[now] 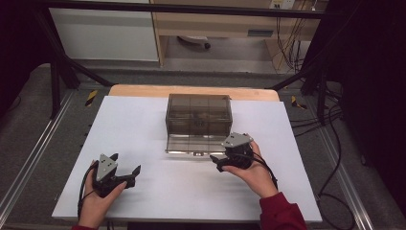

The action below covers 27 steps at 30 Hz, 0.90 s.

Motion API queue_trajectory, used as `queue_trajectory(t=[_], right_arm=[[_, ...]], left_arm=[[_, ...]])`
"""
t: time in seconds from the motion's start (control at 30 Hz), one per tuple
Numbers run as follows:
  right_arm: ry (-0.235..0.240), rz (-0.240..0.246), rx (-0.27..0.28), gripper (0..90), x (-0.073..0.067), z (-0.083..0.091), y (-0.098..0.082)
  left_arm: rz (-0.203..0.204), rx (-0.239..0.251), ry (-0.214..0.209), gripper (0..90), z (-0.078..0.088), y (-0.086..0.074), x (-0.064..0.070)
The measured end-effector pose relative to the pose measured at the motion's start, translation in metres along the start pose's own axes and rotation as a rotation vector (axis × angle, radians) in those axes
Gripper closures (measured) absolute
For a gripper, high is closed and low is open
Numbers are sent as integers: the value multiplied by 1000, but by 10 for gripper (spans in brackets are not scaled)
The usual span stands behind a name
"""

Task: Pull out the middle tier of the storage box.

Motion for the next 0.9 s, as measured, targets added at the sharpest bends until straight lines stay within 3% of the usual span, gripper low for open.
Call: queue_trajectory(t=[0.13,0.3,0.47,0.6,0.73,0.9], right_arm=[[-12,-52,25,43,5,8,-5],[-77,-129,67,29,20,15,-10],[-63,-161,134,34,27,24,-19],[-57,-199,154,54,35,32,-28],[-44,-231,159,53,38,37,-42],[-36,-272,112,51,43,27,-62]], left_arm=[[1,1,-7,70,1,0,0],[6,13,-15,69,1,2,0],[4,19,-16,64,3,2,0],[1,20,-17,63,2,2,0],[1,17,-12,62,2,2,0],[-6,22,-12,61,4,2,1]])
Point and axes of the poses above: each handheld gripper's, and its own axes: z roughly backward along the jaws, y roughly out of its top, x roughly to its right, the point moved 8 cm from there along -z, roughly forward along the jaws, and after that the axes turned 15 degrees about -x, right-handed, at the moved point
